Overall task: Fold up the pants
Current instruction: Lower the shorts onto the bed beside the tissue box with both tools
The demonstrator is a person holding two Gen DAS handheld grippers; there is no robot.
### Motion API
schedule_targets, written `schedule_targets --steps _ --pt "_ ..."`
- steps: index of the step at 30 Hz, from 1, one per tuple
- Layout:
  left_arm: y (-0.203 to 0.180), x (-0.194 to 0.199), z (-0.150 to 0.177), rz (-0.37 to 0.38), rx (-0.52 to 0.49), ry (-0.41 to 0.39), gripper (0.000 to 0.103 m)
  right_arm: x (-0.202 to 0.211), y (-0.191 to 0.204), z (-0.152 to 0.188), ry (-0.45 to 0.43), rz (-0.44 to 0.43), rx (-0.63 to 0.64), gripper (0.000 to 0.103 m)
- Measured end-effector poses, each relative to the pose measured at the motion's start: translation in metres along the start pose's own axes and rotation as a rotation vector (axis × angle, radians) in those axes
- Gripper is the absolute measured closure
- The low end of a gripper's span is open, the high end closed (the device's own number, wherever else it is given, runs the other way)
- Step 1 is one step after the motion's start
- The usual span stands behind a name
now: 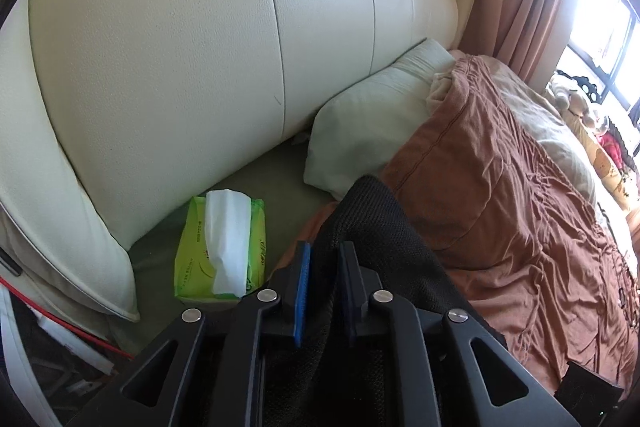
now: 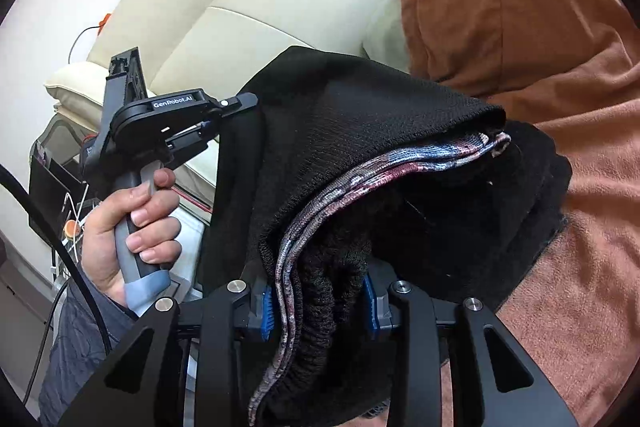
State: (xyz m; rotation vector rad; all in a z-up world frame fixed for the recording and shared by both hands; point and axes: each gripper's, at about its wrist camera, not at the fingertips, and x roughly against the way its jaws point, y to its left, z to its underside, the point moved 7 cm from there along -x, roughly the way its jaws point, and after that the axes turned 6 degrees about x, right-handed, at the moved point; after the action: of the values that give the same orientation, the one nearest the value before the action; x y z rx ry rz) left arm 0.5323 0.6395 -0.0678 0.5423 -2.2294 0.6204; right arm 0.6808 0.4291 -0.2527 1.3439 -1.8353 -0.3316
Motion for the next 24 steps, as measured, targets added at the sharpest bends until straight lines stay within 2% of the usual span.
schedule_targets --steps 1,2,3,4,10,13,14,15,16,17,21,24 --pt "0.0 0.002 0.0 -0.002 -0.003 -0.006 0.07 -0.002 -0.005 0.003 0.016 0.005 -0.018 0.065" --pt "0.0 0.005 0.0 -0.001 -0.008 -0.016 0.057 -0.003 -0.009 0.004 0.029 0.005 -0.041 0.063" --pt "0.0 0.009 0.0 -0.003 -0.012 -0.034 0.051 -0.003 -0.013 0.004 0.035 -0.003 -0.063 0.056" --pt "0.0 0.014 0.0 0.001 -0.018 -0.046 0.05 -0.001 -0.016 0.002 0.034 -0.016 -0.08 0.052" --pt "-0.002 0.026 0.015 0.016 -0.049 -0.027 0.05 0.0 -0.026 -0.019 0.018 -0.03 -0.12 0.05" --pt "0.005 0.029 0.021 0.038 -0.01 -0.023 0.05 -0.004 -0.036 -0.033 0.033 0.013 -0.113 0.05" --pt "0.007 0.03 0.023 0.047 0.002 -0.018 0.05 -0.005 -0.042 -0.037 0.045 0.03 -0.102 0.052" --pt "0.01 0.03 0.026 0.046 0.009 -0.017 0.05 -0.002 -0.044 -0.043 0.043 0.052 -0.089 0.06" --pt "0.013 0.031 0.028 0.043 0.012 -0.016 0.05 0.001 -0.045 -0.051 0.037 0.068 -0.072 0.074" --pt "0.015 0.032 0.031 0.047 0.014 -0.014 0.05 0.01 -0.041 -0.054 0.031 0.087 -0.054 0.079" --pt "0.023 0.034 0.042 0.055 0.032 0.003 0.05 0.048 -0.04 -0.075 -0.062 0.216 -0.01 0.079" --pt "0.025 0.038 0.049 0.06 0.034 0.008 0.05 0.064 -0.035 -0.072 -0.051 0.26 0.008 0.079"
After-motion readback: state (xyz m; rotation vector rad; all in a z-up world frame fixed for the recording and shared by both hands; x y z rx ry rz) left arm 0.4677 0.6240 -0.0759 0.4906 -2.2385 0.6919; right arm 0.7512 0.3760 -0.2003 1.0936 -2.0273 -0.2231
